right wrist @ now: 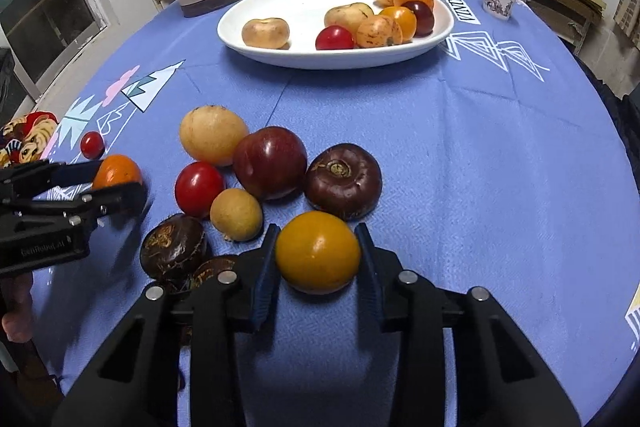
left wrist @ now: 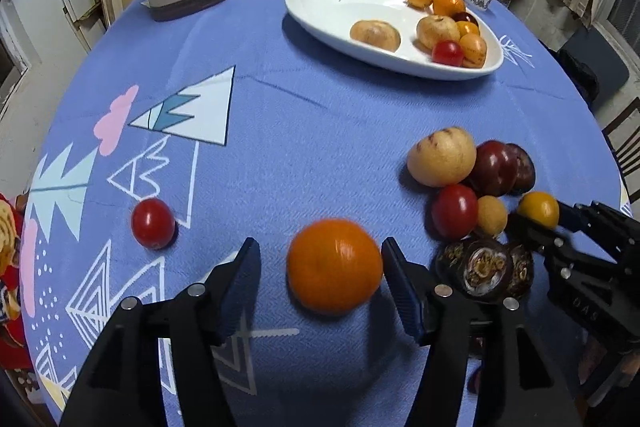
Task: Organize fruits
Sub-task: 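Carry the mandarin in the left tool while the right tool carries the yellow tomato to the plate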
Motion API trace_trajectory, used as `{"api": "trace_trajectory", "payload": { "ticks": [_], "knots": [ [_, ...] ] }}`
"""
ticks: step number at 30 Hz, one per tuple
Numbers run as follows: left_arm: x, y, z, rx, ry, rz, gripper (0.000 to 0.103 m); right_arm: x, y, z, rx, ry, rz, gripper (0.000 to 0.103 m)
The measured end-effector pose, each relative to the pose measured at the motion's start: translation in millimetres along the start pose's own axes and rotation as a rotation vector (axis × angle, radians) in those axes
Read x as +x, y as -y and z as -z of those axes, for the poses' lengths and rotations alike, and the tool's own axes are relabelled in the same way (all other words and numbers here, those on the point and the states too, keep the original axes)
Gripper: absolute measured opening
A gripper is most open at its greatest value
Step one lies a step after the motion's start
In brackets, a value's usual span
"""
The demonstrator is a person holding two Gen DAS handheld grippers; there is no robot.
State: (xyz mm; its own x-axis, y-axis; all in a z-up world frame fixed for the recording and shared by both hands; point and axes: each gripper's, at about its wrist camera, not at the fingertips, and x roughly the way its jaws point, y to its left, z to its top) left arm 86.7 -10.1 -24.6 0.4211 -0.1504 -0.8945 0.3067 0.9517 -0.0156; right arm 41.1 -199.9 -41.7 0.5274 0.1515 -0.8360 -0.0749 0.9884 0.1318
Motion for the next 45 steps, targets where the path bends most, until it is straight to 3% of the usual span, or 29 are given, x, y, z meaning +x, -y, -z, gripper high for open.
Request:
{"api": "trace_trajectory", "payload": {
  "ticks": [6, 7, 8, 15, 29, 39, 45],
  "knots": [
    [13, 4, 1, 0.009, -0.036, -0.007, 0.06, -1, 2, 2, -0.005, -0.001, 0.003, 0.037],
    [13, 5, 2, 0.017, -0.027, -0.019, 0.057, -2, 2, 2, -0.003, -0.001, 0.003, 0.037],
    [11, 6, 2, 0.018, -0.016, -0.022, 0.046, -2, 3, 2, -0.003, -0.001, 0.004, 0.037],
    [6, 3, 3, 0.013, -0.022, -0.023, 0.045, -11, 9, 4, 0.006, 0.022, 0.007, 0.037],
    [-46, 15, -9, 0.043, 0.108, -0.01, 0.045, -52, 3, -12, -0.036, 0.127, 0.028, 0.037],
    [-64, 20, -62, 0.04, 0.142, -0.023, 0.045, -79, -4, -63, -0.08, 0.212, 0.039, 0.037],
    [-56, 28, -110, 0.029, 0.154, -0.023, 0.045, -66, -4, -104, -0.083, 0.223, 0.033, 0.037]
  ]
}}
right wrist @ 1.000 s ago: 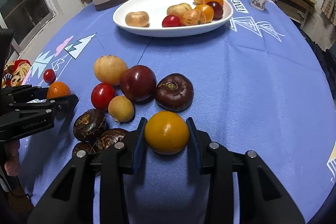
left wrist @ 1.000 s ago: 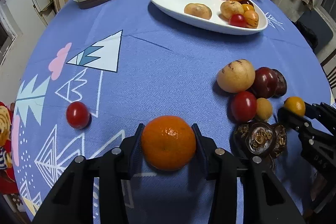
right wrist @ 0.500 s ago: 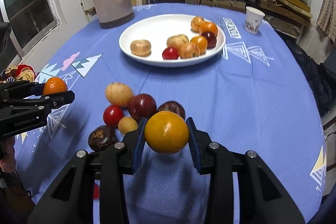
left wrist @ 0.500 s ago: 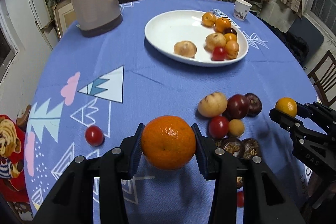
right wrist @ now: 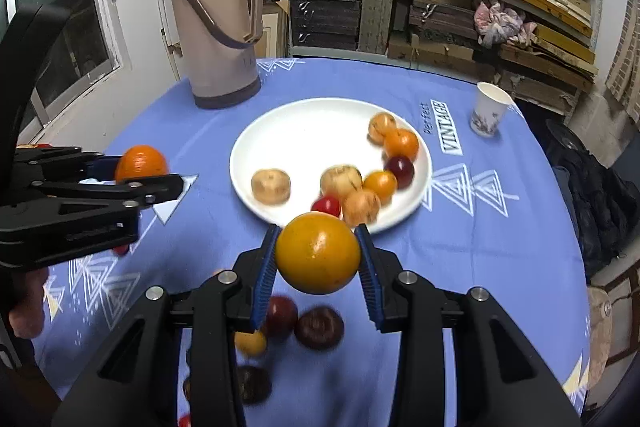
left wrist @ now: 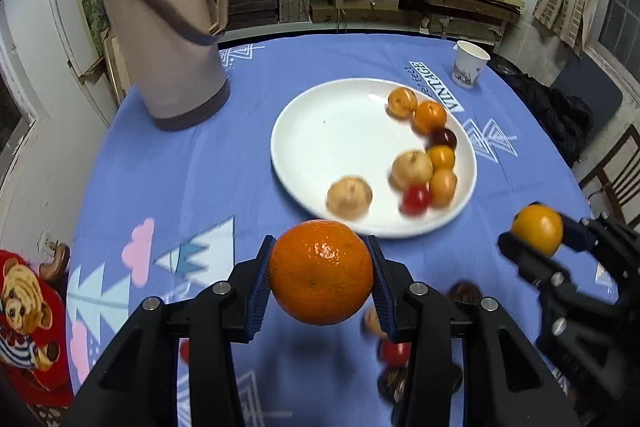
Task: Organize fruits
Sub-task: 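Carry the mandarin in the left tool while the right tool carries the yellow tomato to the plate, then open both tools to release the mandarin and yellow tomato onto the plate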
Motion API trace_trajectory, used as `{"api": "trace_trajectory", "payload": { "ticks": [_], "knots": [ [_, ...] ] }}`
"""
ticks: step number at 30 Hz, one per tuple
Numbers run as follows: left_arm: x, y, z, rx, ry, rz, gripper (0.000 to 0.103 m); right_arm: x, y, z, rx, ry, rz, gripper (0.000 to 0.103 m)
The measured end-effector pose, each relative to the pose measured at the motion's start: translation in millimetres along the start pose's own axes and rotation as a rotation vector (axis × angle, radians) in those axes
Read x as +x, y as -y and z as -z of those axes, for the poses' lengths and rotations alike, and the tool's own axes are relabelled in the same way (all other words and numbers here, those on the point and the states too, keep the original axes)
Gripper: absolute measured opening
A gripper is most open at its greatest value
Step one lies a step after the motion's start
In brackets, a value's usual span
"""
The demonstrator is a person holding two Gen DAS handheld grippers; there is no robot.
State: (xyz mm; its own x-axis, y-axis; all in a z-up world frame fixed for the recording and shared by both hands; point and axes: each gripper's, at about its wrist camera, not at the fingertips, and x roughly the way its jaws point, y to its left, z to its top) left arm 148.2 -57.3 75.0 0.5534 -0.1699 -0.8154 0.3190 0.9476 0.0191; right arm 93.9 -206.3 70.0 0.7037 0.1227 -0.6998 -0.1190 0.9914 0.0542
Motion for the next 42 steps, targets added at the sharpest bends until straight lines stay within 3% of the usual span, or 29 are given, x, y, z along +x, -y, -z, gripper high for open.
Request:
{"api": "trace_trajectory", "payload": {
  "ticks": [5, 16, 25, 26, 27, 28, 29, 35, 42],
  "knots": [
    [30, 2, -30, -0.01, -0.021, -0.005, 0.045, 35, 7, -18, 0.006, -0.026, -0.001, 0.037],
    [95, 1, -62, -0.014, -0.096, 0.027, 0.045, 103, 17, -39, -0.016, -0.075, -0.004, 0.037],
    [126, -11, -68, -0.05, -0.147, 0.031, 0.045, 134, 15, -43, -0.028, -0.099, 0.018, 0.037],
    [129, -12, -69, -0.056, -0.153, 0.034, 0.045, 134, 14, -44, -0.032, -0.091, 0.031, 0.041],
    [134, -12, -69, -0.064, -0.167, 0.039, 0.046, 134, 14, -44, -0.041, -0.085, 0.041, 0.048],
    [136, -13, -69, -0.073, -0.175, 0.041, 0.049, 133, 13, -45, -0.042, -0.074, 0.043, 0.065],
    [137, -14, -69, -0.081, -0.178, 0.037, 0.057, 130, 13, -45, -0.043, -0.062, 0.044, 0.069],
    [121, -15, -68, -0.07, -0.143, 0.009, 0.077, 117, 16, -43, -0.035, -0.052, 0.034, 0.069],
    [95, -16, -56, -0.053, -0.117, -0.004, 0.078, 97, 19, -31, 0.005, -0.049, 0.009, 0.069]
  ]
}}
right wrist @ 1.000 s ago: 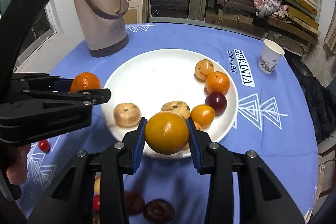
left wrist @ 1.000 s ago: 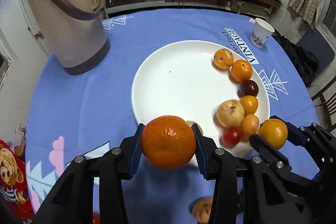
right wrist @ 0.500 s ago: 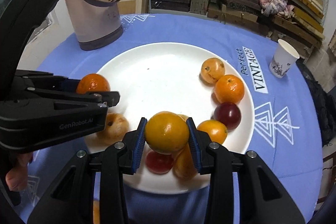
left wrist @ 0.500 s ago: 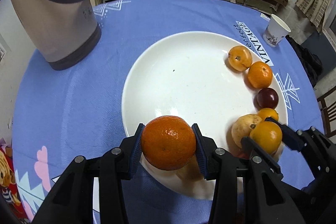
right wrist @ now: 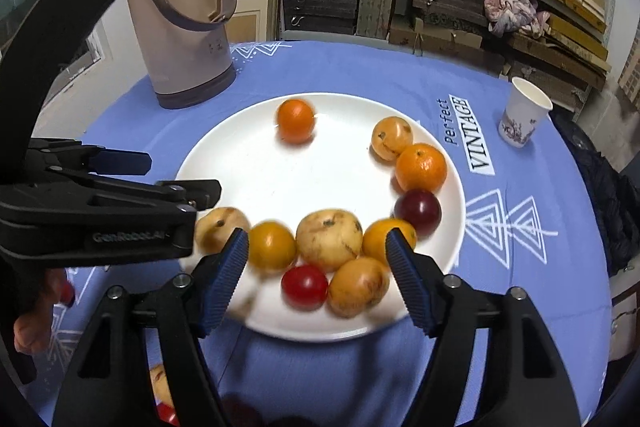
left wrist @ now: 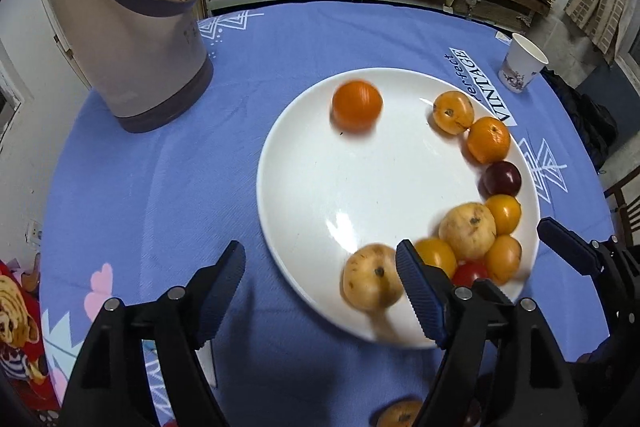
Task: Organize fruits
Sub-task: 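Open both tools to release the mandarin and yellow tomato onto the plate, then close the left tool around the small red cherry tomato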
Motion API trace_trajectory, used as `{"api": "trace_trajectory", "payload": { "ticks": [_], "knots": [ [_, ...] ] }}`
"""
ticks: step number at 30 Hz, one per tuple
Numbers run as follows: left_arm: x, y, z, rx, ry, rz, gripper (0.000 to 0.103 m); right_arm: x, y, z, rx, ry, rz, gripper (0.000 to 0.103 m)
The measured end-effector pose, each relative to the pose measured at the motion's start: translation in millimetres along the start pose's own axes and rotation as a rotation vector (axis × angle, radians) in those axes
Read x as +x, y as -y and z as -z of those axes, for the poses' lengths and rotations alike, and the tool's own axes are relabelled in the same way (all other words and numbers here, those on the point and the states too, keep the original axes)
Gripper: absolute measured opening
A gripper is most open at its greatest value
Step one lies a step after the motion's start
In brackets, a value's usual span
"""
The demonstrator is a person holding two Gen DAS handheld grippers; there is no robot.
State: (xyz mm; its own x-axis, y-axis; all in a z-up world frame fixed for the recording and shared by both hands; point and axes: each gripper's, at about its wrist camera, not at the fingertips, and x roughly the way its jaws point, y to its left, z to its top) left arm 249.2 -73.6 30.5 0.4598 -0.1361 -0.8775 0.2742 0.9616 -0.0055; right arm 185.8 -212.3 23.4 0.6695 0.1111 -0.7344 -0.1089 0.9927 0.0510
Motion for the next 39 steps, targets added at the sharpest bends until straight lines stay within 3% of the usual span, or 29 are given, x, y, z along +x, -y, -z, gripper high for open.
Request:
{"api": "trace_trajectory", "payload": {
  "ticks": [6, 14, 25, 39],
  "knots": [
    [-23, -2, 21, 0.004, 0.019, -0.006, 0.078, -30, 5, 19, 0.037, 0.013, -0.012, 0.07],
    [-59, -20, 69, 0.019, 0.047, -0.028, 0.08, -75, 10, 62, 0.087, 0.049, -0.028, 0.095],
    [-94, -69, 136, -0.046, 0.064, -0.058, 0.086, -104, 1, 121, 0.103, 0.023, -0.034, 0.098],
    [-59, -97, 169, -0.078, 0.019, -0.152, 0.084, -116, -10, 150, 0.076, -0.004, -0.046, 0.098]
  ]
}}
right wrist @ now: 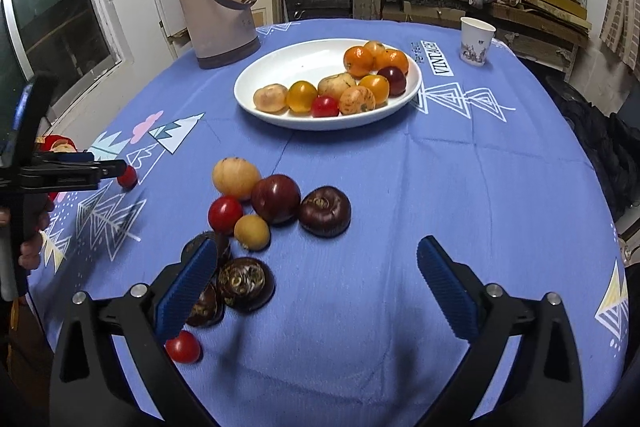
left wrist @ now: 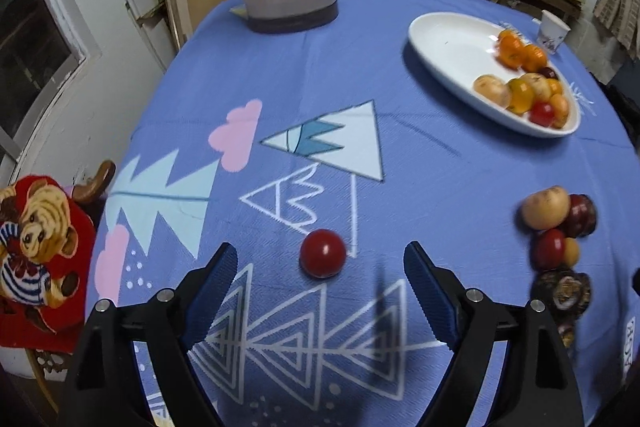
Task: Organize fruits
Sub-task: 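Close the left tool around the small red cherry tomato, then close the right tool around the other red cherry tomato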
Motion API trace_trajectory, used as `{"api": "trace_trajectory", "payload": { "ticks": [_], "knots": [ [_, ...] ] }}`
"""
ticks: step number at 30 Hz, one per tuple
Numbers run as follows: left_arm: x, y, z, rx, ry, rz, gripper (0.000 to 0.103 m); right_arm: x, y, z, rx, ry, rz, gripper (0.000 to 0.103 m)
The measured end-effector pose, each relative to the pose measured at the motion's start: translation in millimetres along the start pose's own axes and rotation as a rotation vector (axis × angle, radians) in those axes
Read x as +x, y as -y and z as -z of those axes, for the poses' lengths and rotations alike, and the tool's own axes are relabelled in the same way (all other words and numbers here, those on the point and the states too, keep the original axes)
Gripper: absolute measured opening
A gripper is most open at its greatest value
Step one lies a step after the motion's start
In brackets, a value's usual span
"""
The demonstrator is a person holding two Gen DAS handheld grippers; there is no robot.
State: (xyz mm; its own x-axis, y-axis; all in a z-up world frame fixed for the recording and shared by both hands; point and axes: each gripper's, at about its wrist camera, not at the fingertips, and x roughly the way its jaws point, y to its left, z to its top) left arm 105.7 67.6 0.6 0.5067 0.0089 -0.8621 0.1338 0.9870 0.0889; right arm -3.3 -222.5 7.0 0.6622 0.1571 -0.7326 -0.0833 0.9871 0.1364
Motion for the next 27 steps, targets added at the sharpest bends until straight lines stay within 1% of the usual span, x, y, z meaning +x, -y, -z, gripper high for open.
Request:
{"api": "trace_trajectory", "payload": {
  "ticks": [1, 3, 5, 7, 9, 10, 11, 12, 15, 17, 19, 23, 24, 27],
  "knots": [
    [4, -1, 1, -0.003, -0.007, 0.005, 0.083, 0, 0, 1, 0.001, -0.003, 0.0, 0.098],
    [12, -2, 1, -0.001, -0.021, 0.011, 0.077, 0, 1, 2, 0.004, -0.005, -0.001, 0.098],
    [18, -4, 1, -0.006, -0.034, 0.018, 0.074, 2, 2, 4, 0.009, -0.011, -0.007, 0.098],
    [23, -6, 1, -0.014, -0.044, 0.026, 0.066, 4, 1, 4, 0.01, -0.018, -0.015, 0.098],
    [28, -8, 2, -0.021, -0.06, 0.044, 0.048, 5, -1, 5, 0.006, -0.026, -0.023, 0.098],
    [31, -8, 3, -0.024, -0.071, 0.054, 0.043, 5, -4, 7, -0.002, -0.034, -0.034, 0.098],
    [34, -8, 4, -0.025, -0.081, 0.06, 0.033, 5, -7, 8, -0.009, -0.039, -0.042, 0.098],
    [34, -8, 5, -0.026, -0.079, 0.07, 0.029, 4, -10, 10, -0.02, -0.046, -0.055, 0.098],
    [32, -6, 9, -0.005, -0.055, 0.061, 0.029, 1, -25, 21, -0.08, -0.08, -0.095, 0.098],
    [31, -5, 10, 0.003, -0.047, 0.06, 0.029, -1, -40, 33, -0.143, -0.108, -0.111, 0.098],
    [30, -6, 10, 0.002, -0.049, 0.067, 0.029, 0, -51, 43, -0.179, -0.131, -0.128, 0.098],
    [31, -6, 9, 0.008, -0.052, 0.071, 0.03, 6, -67, 55, -0.208, -0.164, -0.156, 0.098],
    [30, -6, 9, 0.007, -0.051, 0.07, 0.032, 8, -70, 56, -0.213, -0.169, -0.155, 0.098],
    [32, -6, 4, 0.001, -0.053, 0.072, 0.033, 13, -75, 57, -0.218, -0.18, -0.156, 0.098]
  ]
}}
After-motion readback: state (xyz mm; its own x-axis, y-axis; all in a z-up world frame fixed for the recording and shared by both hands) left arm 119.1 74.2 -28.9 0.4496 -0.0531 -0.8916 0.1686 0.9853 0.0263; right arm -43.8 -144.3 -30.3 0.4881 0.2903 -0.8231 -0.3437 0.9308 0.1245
